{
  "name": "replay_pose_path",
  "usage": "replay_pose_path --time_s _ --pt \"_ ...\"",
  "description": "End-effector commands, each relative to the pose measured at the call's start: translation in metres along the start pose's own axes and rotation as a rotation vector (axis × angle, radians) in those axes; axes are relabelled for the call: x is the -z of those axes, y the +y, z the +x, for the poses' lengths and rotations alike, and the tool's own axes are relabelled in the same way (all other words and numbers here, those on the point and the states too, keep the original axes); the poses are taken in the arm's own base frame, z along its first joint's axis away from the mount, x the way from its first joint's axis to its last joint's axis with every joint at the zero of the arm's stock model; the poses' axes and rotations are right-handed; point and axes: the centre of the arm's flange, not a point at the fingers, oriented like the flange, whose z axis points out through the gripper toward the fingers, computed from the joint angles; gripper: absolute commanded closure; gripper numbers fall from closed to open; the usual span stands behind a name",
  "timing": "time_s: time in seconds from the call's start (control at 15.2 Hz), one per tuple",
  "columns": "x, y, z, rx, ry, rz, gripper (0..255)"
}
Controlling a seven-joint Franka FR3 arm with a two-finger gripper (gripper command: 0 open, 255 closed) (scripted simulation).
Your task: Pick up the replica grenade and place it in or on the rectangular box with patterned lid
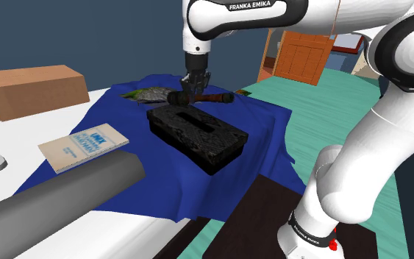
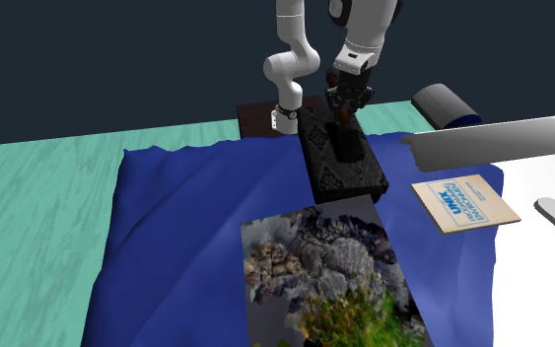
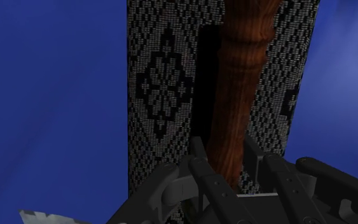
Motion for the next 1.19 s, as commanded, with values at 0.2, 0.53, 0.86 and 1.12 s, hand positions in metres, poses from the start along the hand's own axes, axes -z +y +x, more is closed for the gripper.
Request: replay_pose_path --time_s 0.2,0.53,0.86,1.12 --pt "-0.026 -0.002 0.0 0.0 0.001 0.0 255" --pt "-0.054 -0.003 0.0 0.0 0.001 0.0 255" --pt "-0.054 -0.003 0.0 0.0 0.001 0.0 255" --pt "-0.054 -0.003 0.0 0.0 0.001 0.0 0"
